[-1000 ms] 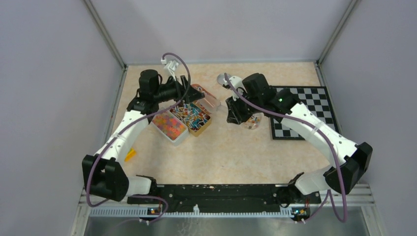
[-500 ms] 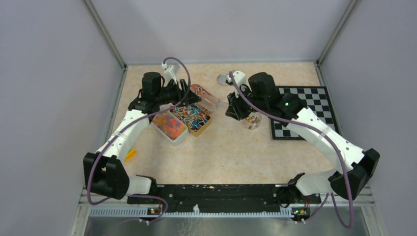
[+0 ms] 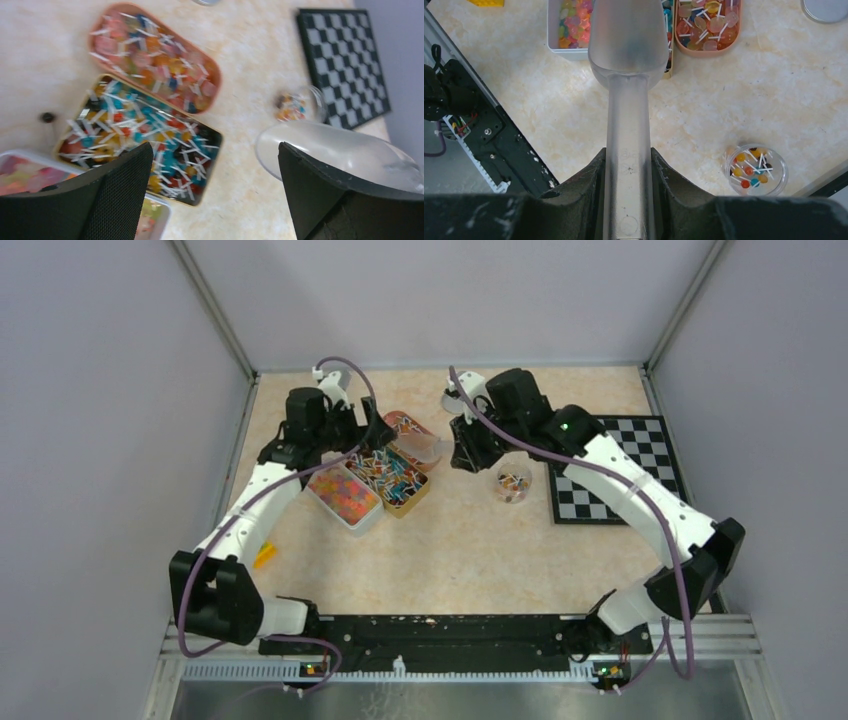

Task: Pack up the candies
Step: Adjust the spatula, then scoop the fake candies from the storage box.

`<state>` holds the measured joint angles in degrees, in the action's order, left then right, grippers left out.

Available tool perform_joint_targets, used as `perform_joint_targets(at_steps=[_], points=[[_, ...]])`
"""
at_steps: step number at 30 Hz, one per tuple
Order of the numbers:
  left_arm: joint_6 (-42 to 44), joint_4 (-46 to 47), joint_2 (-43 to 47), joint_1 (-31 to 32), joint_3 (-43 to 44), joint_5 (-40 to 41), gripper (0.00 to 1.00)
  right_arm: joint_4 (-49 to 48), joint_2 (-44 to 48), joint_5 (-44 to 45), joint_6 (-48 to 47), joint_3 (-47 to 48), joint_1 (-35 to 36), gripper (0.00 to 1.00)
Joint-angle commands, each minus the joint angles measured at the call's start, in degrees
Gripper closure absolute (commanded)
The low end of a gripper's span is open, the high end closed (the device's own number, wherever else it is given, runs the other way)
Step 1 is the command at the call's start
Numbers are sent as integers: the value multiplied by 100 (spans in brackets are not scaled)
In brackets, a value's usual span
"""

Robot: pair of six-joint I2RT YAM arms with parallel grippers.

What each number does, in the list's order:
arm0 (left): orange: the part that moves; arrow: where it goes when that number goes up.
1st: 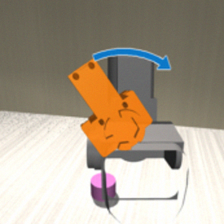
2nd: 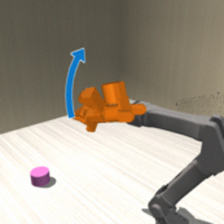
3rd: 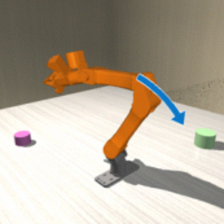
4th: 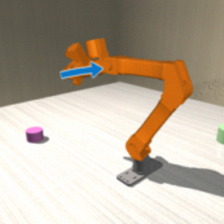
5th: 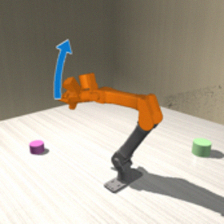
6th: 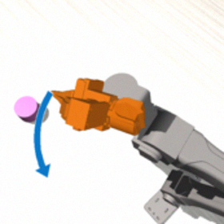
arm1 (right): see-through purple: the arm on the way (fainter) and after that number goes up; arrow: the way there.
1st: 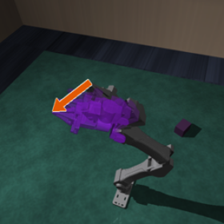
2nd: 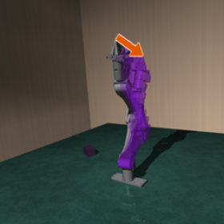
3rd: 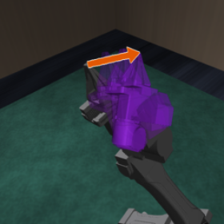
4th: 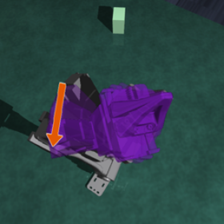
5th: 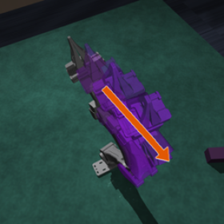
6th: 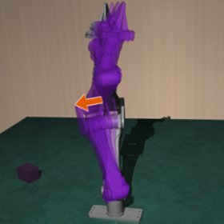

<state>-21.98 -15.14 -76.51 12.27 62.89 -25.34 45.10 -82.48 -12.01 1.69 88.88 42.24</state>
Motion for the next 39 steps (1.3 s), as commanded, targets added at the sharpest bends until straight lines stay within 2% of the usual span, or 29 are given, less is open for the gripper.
perform_joint_targets(at_steps=[1, 4, 7, 10, 15, 20, 26, 39], points=[[145, 207, 228, -350, 151, 1602, 1, 905, -517, 134, 81, 968, 70, 100], [-19, 671, 199, -935, -89, 1438, 1, 1313, -890, 484, -58, 1430, 179, 100], [-250, 956, -135, -1704, -97, 667, 1, 1791, -1345, 772, -292, 1945, 360, 100], [-192, 905, -628, -1946, 186, 268, 2, 2258, -1893, 1104, -508, 2597, 585, 100], [53, 1047, -1270, -1973, 439, 28, 9, 3004, -2849, 1445, -628, 3730, 874, 100], [201, 1124, -2028, -1998, 719, -484, 29, 3530, -3642, 1796, -724, 4489, 1131, 100], [259, 718, -2876, -2054, 1252, -1073, 47, 3529, -3962, 2096, -740, 4617, 1266, 100], [141, 717, -3445, -2073, 1298, -1490, 57, 3384, -4702, 2530, -881, 4892, 1391, 100]])
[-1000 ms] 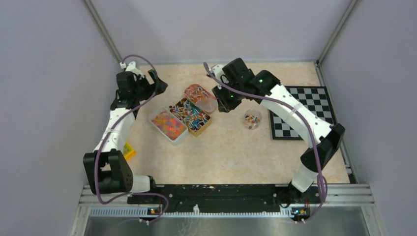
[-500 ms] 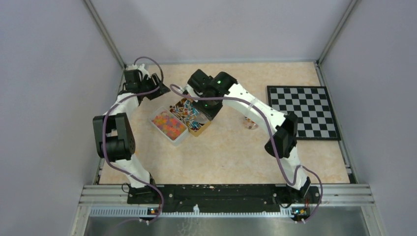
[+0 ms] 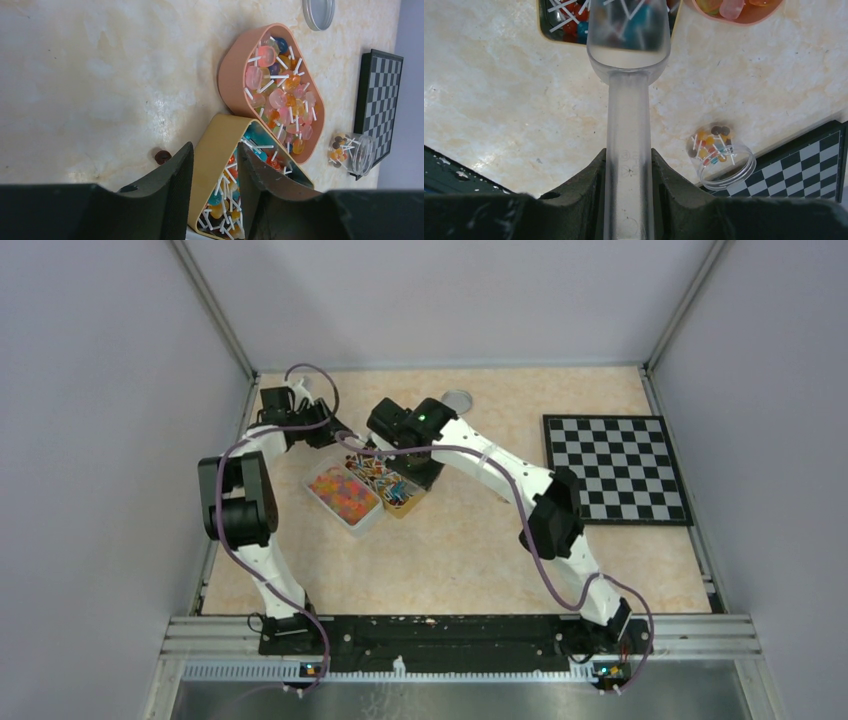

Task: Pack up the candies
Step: Scoop the fake candies from the storage box.

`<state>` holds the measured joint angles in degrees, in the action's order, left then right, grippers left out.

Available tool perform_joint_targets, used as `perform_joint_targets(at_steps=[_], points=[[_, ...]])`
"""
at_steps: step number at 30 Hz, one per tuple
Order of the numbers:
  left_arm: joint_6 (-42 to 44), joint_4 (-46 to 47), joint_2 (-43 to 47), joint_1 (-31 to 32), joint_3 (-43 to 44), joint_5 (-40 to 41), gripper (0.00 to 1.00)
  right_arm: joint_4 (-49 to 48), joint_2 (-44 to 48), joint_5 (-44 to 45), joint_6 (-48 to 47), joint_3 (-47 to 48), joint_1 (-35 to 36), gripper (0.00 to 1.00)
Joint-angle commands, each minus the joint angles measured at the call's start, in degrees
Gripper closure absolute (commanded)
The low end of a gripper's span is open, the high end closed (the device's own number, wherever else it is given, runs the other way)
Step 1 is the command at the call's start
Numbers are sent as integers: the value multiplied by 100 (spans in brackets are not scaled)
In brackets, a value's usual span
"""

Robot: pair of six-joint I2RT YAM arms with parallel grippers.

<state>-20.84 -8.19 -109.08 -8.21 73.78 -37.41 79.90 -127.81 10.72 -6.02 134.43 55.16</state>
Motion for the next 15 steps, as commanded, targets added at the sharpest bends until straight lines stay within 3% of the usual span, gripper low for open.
perform_joint_targets(at_steps=[1, 15], points=[[23, -1, -221, -23, 223, -315, 58, -154, -190, 262, -129, 334, 100, 100], [115, -298, -455, -27, 404, -416, 61, -1397, 18, 464, -216, -431, 92, 100]])
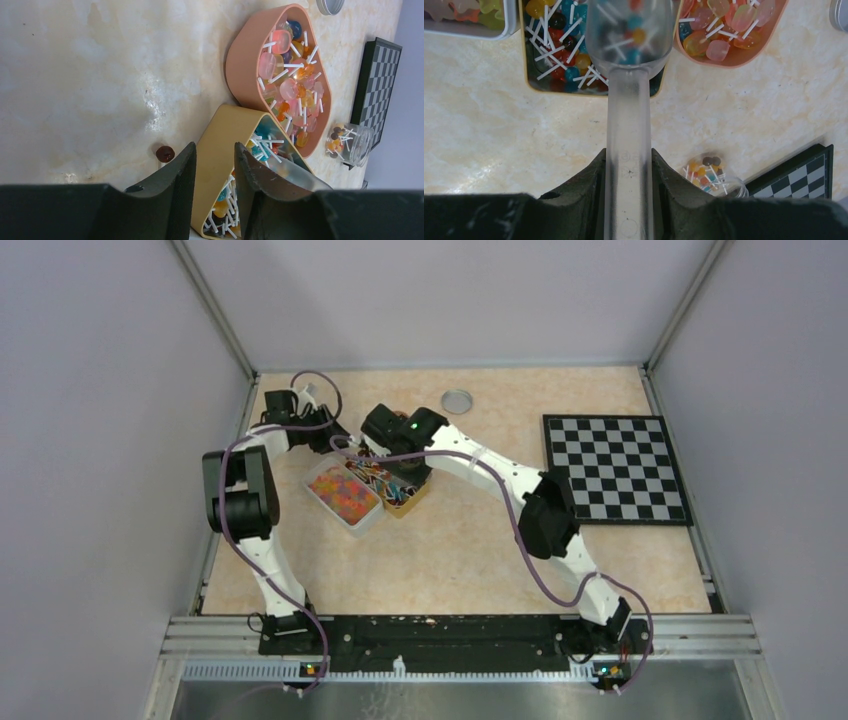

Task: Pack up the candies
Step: Scoop the fake candies from the storage box.

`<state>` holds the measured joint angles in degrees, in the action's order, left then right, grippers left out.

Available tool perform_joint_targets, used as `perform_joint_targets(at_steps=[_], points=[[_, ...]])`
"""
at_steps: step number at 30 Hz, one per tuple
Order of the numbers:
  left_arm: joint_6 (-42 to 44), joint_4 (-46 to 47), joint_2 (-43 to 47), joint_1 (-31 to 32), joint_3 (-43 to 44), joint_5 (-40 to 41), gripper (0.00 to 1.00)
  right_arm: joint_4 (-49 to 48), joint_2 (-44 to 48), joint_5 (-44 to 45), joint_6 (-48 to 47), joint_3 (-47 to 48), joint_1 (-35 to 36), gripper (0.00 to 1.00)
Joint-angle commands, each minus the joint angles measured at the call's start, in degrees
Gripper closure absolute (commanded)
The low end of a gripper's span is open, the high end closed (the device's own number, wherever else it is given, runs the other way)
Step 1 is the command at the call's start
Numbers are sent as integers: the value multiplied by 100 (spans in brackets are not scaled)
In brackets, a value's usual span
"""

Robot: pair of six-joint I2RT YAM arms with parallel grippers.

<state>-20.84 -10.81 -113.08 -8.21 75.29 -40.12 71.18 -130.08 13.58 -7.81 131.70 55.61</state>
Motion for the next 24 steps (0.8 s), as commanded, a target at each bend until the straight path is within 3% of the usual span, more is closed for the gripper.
perform_joint_targets(at_steps=[1, 24], points=[[137, -71, -71, -25, 264, -130, 61, -587, 253, 157, -36, -213, 42, 100], [82, -96, -173, -19, 294, -384, 63, -2374, 930, 47, 248, -2156, -7, 100]])
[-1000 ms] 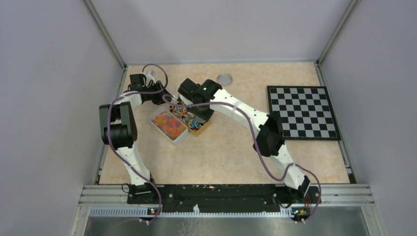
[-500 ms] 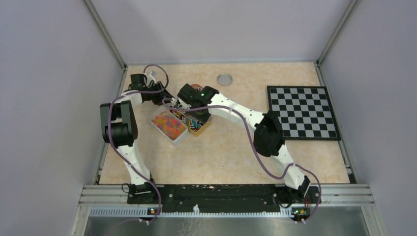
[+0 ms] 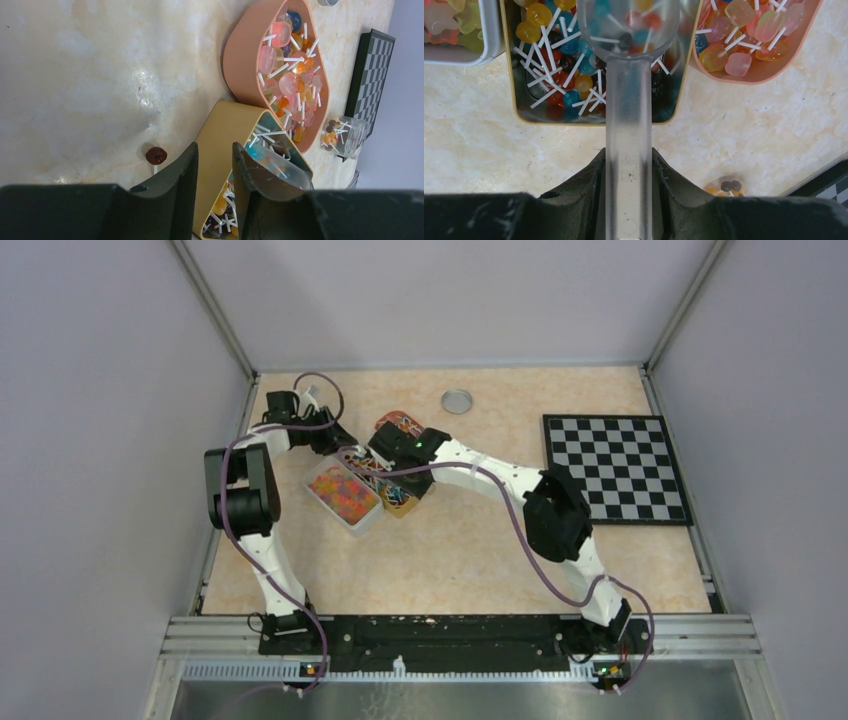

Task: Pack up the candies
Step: Scoop the fake candies from the storage box.

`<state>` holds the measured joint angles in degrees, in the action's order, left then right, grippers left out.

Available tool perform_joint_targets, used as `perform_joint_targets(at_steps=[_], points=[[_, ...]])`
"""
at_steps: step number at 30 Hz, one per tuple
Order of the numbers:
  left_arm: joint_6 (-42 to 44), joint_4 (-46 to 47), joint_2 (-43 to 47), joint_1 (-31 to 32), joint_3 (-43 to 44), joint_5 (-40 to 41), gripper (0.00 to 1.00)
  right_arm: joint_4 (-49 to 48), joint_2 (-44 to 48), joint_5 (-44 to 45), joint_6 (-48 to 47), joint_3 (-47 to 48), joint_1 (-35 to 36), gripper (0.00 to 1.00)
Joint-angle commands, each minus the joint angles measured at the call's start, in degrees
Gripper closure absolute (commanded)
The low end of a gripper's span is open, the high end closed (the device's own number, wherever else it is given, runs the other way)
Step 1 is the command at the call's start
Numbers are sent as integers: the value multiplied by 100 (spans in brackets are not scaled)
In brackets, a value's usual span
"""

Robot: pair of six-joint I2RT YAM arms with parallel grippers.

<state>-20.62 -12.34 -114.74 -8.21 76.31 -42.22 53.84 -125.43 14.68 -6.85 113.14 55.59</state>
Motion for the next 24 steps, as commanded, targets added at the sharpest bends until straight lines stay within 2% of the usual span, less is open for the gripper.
perform_joint_targets(at_steps=[1, 16, 24], points=[[59, 59, -5, -16, 195, -180, 63, -738, 507, -46, 157, -383, -12, 100], [-37, 140, -55, -23, 167, -317, 64, -1533, 704, -257, 286, -1073, -110, 100], [-12, 126, -67, -23, 188, -301, 64, -2170, 1069, -487, 414, -1843, -246, 100]])
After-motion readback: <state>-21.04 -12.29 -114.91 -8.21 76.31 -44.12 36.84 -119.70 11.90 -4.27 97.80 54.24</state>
